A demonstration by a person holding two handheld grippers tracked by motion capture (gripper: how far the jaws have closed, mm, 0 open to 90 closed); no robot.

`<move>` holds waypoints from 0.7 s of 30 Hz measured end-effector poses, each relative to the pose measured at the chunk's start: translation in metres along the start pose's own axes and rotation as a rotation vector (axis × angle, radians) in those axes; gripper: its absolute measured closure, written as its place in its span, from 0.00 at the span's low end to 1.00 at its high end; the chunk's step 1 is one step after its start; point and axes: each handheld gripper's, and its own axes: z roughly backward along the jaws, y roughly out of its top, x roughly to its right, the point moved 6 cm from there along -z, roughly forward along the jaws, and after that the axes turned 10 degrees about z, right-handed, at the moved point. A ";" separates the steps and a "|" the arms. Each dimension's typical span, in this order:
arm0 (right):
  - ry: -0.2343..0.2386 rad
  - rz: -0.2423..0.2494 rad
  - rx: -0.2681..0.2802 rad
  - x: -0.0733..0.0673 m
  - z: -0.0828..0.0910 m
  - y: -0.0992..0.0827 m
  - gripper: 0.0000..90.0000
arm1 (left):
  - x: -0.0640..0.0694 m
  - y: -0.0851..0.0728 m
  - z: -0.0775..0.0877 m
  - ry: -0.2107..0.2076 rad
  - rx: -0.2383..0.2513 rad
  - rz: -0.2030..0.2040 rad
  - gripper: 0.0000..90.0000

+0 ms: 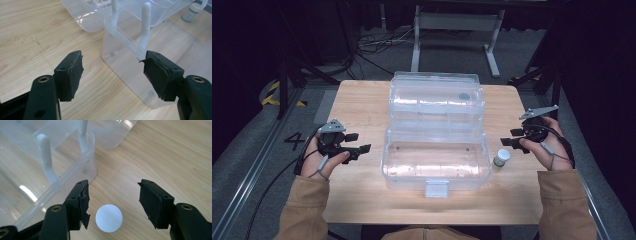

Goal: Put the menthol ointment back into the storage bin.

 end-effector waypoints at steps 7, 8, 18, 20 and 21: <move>0.005 0.020 -0.074 0.000 -0.014 -0.007 0.45 | 0.000 -0.001 -0.001 -0.002 -0.009 0.002 0.36; 0.005 0.020 -0.074 0.000 -0.014 -0.007 0.45 | 0.000 -0.001 -0.001 -0.002 -0.009 0.002 0.36; 0.028 0.033 -0.162 -0.002 -0.027 -0.016 0.44 | 0.001 -0.002 -0.002 -0.002 -0.017 0.002 0.36; 0.035 0.038 -0.177 -0.003 -0.030 -0.017 0.44 | 0.001 -0.002 -0.002 -0.004 -0.019 0.000 0.36; 0.036 0.034 -0.183 -0.003 -0.030 -0.018 0.44 | 0.001 -0.002 -0.002 -0.003 -0.020 0.001 0.36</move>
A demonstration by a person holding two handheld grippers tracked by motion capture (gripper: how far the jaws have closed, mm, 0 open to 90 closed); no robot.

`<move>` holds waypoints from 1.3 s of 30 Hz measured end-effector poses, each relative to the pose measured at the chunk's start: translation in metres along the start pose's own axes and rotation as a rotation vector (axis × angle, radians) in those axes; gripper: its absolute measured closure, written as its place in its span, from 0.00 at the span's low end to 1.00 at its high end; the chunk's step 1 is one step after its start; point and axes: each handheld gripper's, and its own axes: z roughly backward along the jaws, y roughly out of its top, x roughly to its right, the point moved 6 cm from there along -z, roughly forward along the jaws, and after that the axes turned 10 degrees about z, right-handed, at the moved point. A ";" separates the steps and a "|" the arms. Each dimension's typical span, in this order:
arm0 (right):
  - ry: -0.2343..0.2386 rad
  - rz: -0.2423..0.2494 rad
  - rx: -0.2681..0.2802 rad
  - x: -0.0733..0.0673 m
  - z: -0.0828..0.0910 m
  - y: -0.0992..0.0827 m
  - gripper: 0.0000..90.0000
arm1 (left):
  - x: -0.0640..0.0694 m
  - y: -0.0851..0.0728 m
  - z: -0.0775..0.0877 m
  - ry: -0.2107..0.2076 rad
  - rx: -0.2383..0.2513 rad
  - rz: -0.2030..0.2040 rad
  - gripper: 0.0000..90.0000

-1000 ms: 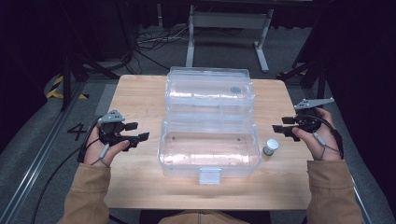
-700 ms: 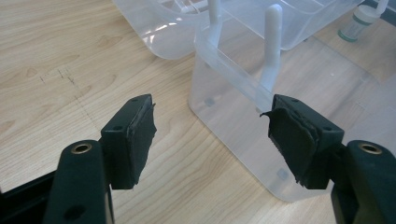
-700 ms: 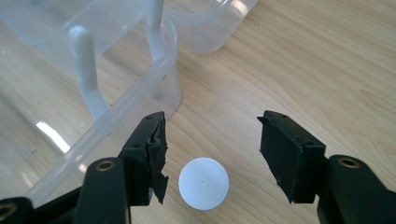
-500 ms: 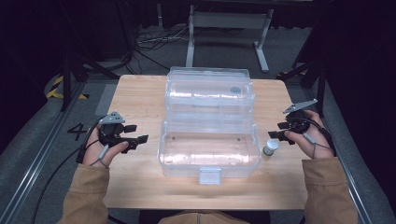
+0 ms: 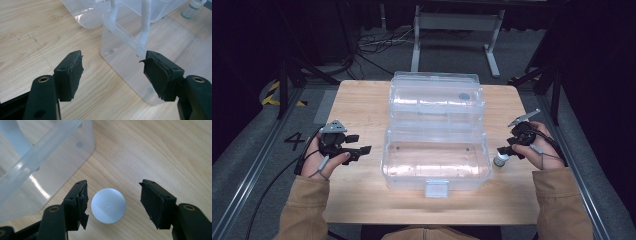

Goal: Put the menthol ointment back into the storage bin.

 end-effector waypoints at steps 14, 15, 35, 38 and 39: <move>0.014 0.019 -0.081 0.000 -0.014 -0.008 0.41 | 0.001 -0.001 -0.001 -0.002 -0.012 0.001 0.35; 0.015 0.018 -0.086 -0.001 -0.015 -0.008 0.40 | 0.001 -0.001 -0.001 -0.001 -0.012 0.003 0.35; 0.044 0.035 -0.163 -0.002 -0.032 -0.015 0.45 | 0.001 -0.002 -0.003 -0.003 -0.021 -0.002 0.35; 0.045 0.035 -0.168 -0.003 -0.032 -0.016 0.49 | 0.001 -0.002 -0.003 -0.004 -0.021 -0.003 0.35; 0.051 0.032 -0.170 -0.003 -0.032 -0.016 0.52 | 0.001 -0.002 -0.003 -0.003 -0.022 -0.003 0.35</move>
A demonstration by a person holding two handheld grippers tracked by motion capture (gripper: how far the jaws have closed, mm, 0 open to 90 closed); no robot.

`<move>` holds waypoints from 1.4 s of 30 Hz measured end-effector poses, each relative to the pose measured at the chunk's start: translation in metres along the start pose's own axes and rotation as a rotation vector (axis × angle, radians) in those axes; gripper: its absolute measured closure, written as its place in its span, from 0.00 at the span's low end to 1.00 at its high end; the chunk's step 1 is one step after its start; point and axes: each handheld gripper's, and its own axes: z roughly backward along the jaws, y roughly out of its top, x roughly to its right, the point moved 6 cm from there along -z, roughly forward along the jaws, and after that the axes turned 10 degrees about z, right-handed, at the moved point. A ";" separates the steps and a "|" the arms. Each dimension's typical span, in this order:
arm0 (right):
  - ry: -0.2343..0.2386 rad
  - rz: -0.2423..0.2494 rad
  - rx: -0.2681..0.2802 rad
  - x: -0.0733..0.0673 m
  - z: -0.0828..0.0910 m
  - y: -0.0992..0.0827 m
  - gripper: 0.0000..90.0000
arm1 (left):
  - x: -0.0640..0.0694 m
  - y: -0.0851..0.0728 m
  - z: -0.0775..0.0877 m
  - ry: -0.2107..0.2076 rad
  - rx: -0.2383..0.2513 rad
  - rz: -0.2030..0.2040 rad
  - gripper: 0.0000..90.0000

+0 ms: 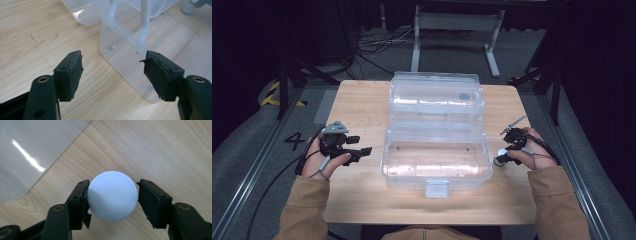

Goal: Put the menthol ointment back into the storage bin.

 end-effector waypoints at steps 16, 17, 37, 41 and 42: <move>0.028 0.010 0.031 -0.005 0.018 0.003 0.56 | 0.000 0.000 0.000 -0.001 -0.001 0.000 0.35; 0.026 0.010 0.035 -0.006 0.020 0.003 0.56 | 0.000 0.000 0.000 -0.001 0.001 0.001 0.35; 0.006 0.069 0.124 -0.023 0.070 0.005 0.56 | 0.000 0.000 0.002 0.000 0.002 0.000 0.35; 0.004 0.074 0.134 -0.025 0.075 0.005 0.56 | 0.000 0.000 0.001 -0.002 -0.002 -0.001 0.35; 0.002 0.080 0.146 -0.026 0.078 0.005 0.56 | 0.000 0.000 0.001 -0.001 -0.003 -0.002 0.35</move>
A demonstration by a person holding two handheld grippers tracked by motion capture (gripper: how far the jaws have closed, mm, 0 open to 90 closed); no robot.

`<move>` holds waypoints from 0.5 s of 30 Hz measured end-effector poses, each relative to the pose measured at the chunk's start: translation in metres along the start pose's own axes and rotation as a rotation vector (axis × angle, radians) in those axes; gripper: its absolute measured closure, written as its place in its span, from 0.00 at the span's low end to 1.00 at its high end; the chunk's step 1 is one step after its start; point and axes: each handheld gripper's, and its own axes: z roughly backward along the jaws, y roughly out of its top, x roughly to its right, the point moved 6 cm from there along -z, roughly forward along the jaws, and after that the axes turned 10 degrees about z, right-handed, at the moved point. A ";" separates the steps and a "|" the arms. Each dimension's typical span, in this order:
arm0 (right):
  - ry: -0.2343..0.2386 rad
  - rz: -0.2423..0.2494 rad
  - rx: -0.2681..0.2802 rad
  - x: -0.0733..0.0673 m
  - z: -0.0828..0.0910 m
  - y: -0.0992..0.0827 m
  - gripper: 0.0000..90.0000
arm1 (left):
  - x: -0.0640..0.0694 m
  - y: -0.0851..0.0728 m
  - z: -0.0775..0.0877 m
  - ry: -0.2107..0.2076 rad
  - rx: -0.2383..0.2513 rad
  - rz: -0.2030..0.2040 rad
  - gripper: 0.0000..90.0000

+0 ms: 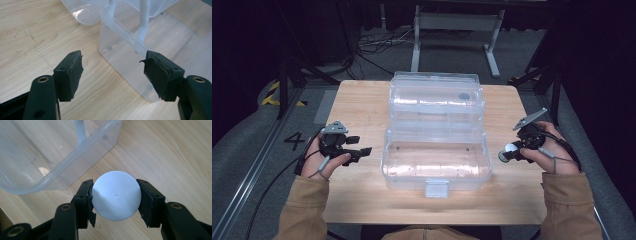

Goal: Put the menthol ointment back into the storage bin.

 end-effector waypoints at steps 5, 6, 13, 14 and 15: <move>0.003 0.007 0.025 -0.003 0.006 0.002 0.56 | 0.001 0.000 -0.001 -0.003 -0.005 0.002 0.35; 0.004 0.011 0.032 -0.004 0.008 0.003 0.56 | 0.001 0.000 -0.001 -0.003 -0.005 0.001 0.35; 0.002 0.042 0.038 -0.012 0.015 0.011 0.56 | 0.000 -0.001 -0.001 0.001 -0.010 0.002 0.35; 0.007 0.043 0.040 -0.013 0.016 0.013 0.56 | 0.000 -0.001 -0.001 0.002 -0.009 0.000 0.35; 0.006 0.052 0.040 -0.014 0.017 0.015 0.56 | 0.000 -0.002 -0.001 0.000 -0.011 0.004 0.35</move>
